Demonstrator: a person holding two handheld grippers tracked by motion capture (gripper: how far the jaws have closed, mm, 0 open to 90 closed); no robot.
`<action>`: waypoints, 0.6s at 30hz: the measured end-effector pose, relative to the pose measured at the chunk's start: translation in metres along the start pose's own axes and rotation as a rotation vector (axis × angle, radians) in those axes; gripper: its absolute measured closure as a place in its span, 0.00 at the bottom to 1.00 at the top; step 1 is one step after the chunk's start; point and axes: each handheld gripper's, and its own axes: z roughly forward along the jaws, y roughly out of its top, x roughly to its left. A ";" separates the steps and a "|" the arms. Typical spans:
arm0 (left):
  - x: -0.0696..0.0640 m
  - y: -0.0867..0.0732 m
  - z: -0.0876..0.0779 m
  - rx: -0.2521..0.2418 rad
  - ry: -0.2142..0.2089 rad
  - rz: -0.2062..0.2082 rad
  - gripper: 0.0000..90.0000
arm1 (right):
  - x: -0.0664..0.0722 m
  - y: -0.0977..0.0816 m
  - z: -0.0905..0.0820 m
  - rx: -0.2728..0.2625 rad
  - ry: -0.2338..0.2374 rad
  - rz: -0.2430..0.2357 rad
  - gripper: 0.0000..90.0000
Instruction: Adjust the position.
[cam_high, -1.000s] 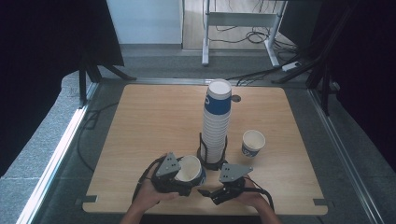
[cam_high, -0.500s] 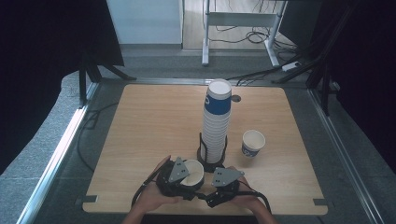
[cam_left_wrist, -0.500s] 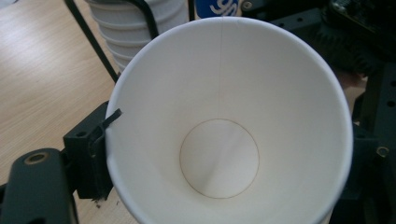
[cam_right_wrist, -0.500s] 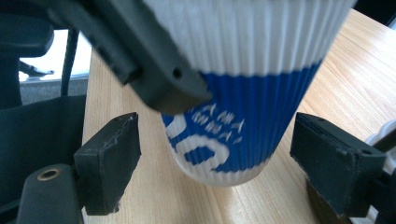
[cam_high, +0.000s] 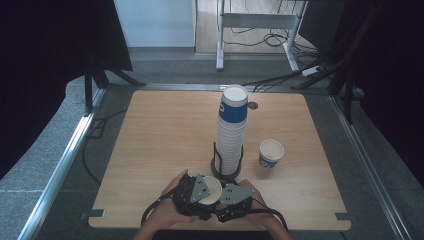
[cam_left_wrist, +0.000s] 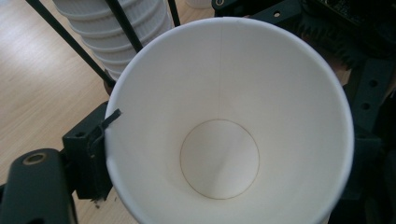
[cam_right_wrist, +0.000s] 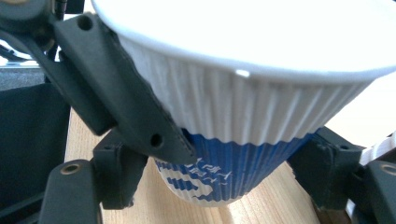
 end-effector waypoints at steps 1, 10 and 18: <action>0.000 0.000 0.000 -0.001 0.002 0.000 0.17 | 0.000 0.000 0.001 -0.002 0.004 0.002 0.29; 0.003 -0.001 0.002 -0.012 -0.005 -0.020 0.15 | -0.002 -0.002 0.000 0.001 0.003 0.003 0.30; 0.006 0.000 -0.010 -0.096 -0.002 -0.045 0.14 | -0.010 -0.004 -0.008 -0.032 -0.017 0.050 0.30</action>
